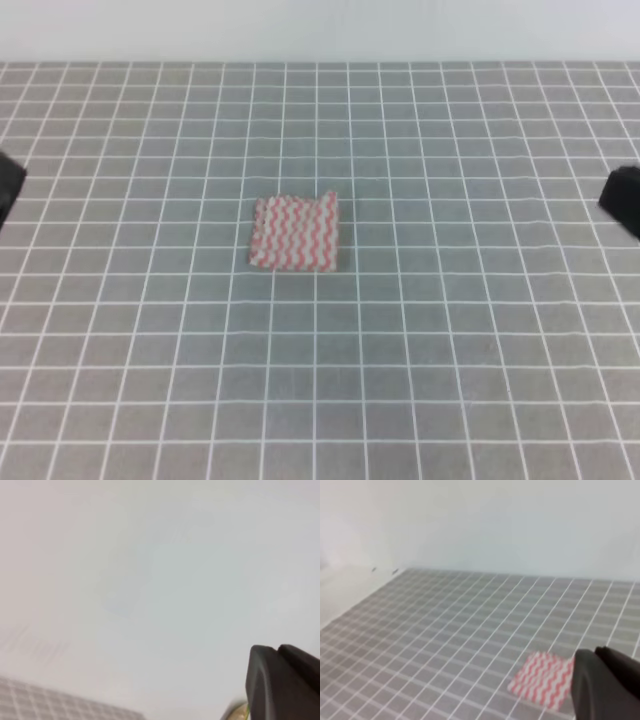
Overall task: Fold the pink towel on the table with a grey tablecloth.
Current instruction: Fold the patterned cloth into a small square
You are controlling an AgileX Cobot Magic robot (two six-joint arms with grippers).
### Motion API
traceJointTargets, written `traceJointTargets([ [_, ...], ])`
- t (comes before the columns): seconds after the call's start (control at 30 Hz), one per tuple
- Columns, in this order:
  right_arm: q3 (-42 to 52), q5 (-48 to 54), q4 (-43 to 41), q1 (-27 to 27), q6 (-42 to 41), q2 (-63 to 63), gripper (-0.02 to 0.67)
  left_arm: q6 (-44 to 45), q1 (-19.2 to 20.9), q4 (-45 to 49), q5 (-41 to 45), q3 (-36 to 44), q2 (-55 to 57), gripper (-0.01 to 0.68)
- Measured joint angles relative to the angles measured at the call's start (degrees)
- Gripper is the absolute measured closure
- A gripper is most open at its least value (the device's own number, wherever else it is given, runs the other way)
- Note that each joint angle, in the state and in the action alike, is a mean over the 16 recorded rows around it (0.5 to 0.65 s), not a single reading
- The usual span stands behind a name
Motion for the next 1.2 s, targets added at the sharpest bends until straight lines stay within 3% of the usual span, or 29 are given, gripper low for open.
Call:
traceJointTargets([
  [0.13, 0.3, 1.5, 0.2, 0.0, 0.0, 0.5, 0.651, -0.5, 0.0, 0.1, -6.2, 0.4, 1.2, 0.672],
  [0.47, 1.0, 4.7, -0.3, 0.0, 0.1, 2.0, 0.651, -0.5, 0.0, 0.1, -6.7, 0.4, 2.2, 0.672],
  [0.9, 4.1, -2.3, -12.4, -0.8, 0.0, 1.0, 0.651, -0.5, 0.0, 0.1, -6.4, 0.4, 2.5, 0.672],
  [1.2, 12.5, -6.2, -20.9, -9.4, 0.0, -11.8, 0.651, -0.5, 0.0, 0.1, -5.5, 0.4, 2.5, 0.672],
])
